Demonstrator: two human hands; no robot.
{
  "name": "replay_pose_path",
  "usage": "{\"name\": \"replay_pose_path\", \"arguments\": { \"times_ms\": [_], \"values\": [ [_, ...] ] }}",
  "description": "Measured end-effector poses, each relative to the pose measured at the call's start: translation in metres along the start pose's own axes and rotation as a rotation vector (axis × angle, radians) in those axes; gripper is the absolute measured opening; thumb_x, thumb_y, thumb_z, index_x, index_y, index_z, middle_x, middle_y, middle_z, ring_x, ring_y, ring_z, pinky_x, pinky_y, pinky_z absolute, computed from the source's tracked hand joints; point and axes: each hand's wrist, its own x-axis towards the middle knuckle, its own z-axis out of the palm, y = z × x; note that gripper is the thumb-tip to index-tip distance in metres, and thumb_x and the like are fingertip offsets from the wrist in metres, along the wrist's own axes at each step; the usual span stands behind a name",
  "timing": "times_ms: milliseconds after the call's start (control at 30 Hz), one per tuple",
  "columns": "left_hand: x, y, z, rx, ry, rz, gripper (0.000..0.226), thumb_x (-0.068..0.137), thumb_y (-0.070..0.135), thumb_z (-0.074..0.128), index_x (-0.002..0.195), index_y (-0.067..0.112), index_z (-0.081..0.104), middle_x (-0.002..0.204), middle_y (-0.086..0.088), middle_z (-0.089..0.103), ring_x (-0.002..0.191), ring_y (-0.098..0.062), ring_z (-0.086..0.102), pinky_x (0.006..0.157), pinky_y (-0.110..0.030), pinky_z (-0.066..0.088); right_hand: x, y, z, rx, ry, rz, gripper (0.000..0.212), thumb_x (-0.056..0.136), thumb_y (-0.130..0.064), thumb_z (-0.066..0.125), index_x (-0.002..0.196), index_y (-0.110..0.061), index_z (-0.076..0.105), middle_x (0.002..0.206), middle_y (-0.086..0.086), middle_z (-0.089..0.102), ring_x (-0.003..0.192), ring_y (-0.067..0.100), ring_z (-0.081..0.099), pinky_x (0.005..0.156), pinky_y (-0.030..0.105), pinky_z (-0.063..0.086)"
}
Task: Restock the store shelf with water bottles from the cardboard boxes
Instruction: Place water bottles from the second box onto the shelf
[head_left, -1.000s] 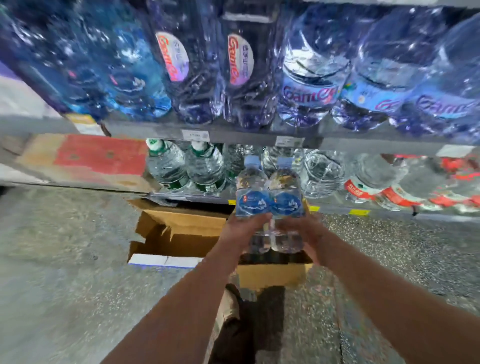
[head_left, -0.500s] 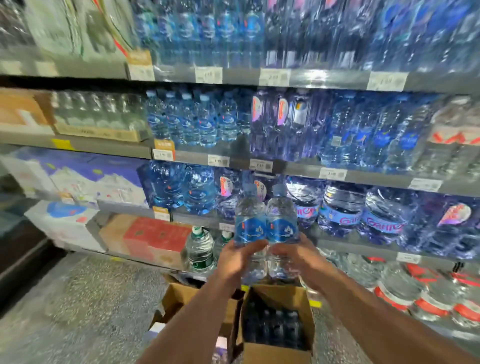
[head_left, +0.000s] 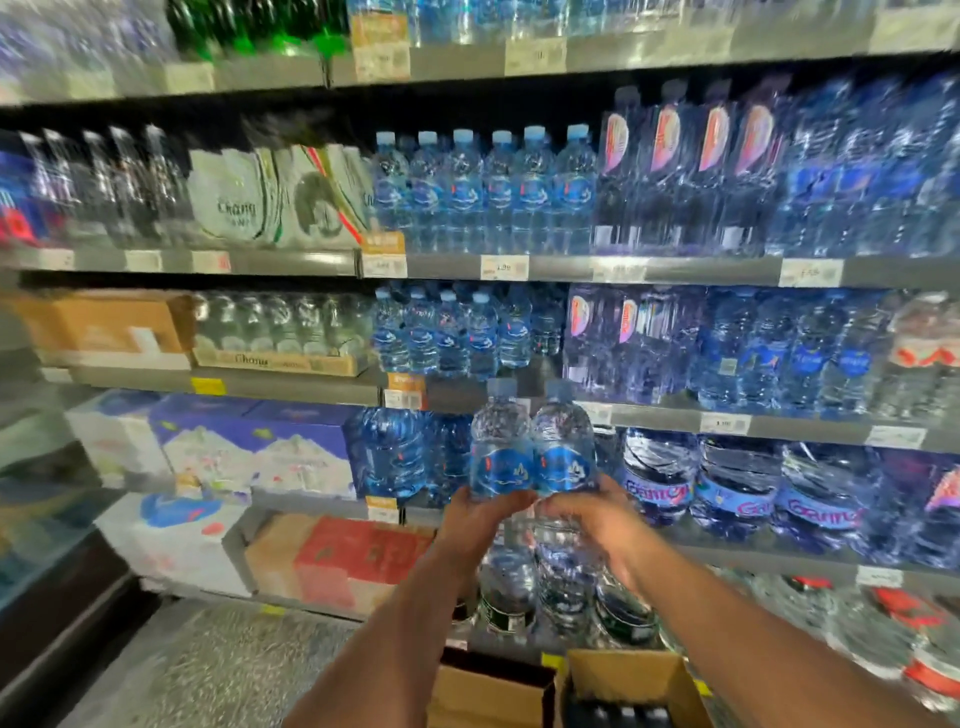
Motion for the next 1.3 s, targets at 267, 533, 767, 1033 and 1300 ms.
{"name": "replay_pose_path", "arguments": {
  "times_ms": [267,533,767,1033,1300],
  "values": [
    [0.042,0.027,-0.057,0.044,-0.034,0.066,0.04,0.07,0.021,0.082,0.105,0.017,0.064,0.094,0.006,0.07,0.087,-0.011,0.066,0.072,-0.029,0.051,0.024,-0.018,0.06,0.085,0.076,-0.034,0.075,0.065,-0.001,0.078,0.129,-0.018,0.044,0.118,0.002,0.059,0.089,0.011,0.055,0.072,0.025,0.04],
    [0.102,0.033,-0.062,0.112,-0.086,0.086,0.048,0.067,0.019,0.084,0.112,0.019,0.065,0.103,0.004,0.072,0.095,-0.014,0.067,0.082,-0.028,0.052,0.075,-0.03,0.064,0.04,0.178,-0.043,0.059,0.063,0.0,0.077,0.114,-0.021,0.055,0.102,-0.002,0.067,0.087,0.01,0.06,0.06,0.024,0.039],
    [0.186,0.044,-0.036,0.158,-0.045,0.128,0.039,0.062,0.013,0.086,0.096,0.023,0.07,0.093,0.005,0.074,0.082,-0.007,0.069,0.064,-0.019,0.052,0.161,-0.051,0.044,0.031,0.221,-0.083,0.058,0.058,0.005,0.076,0.11,-0.013,0.058,0.093,0.002,0.071,0.078,0.013,0.068,0.057,0.024,0.05],
    [0.279,0.054,-0.01,0.234,0.088,0.188,0.062,0.054,0.019,0.088,0.108,0.016,0.058,0.099,0.002,0.069,0.093,-0.021,0.066,0.087,-0.042,0.053,0.244,-0.074,0.028,-0.084,0.29,-0.112,0.077,0.06,-0.002,0.079,0.128,-0.009,0.042,0.093,-0.009,0.061,0.07,0.005,0.057,0.052,0.017,0.043],
    [0.339,0.054,0.014,0.126,0.045,0.203,0.059,0.057,0.001,0.087,0.105,0.018,0.057,0.094,0.001,0.071,0.083,-0.014,0.069,0.074,-0.03,0.056,0.297,-0.067,0.022,-0.192,0.482,-0.121,0.079,0.054,-0.004,0.08,0.124,-0.011,0.044,0.115,0.009,0.061,0.099,0.029,0.061,0.085,0.043,0.053]
  ]
}}
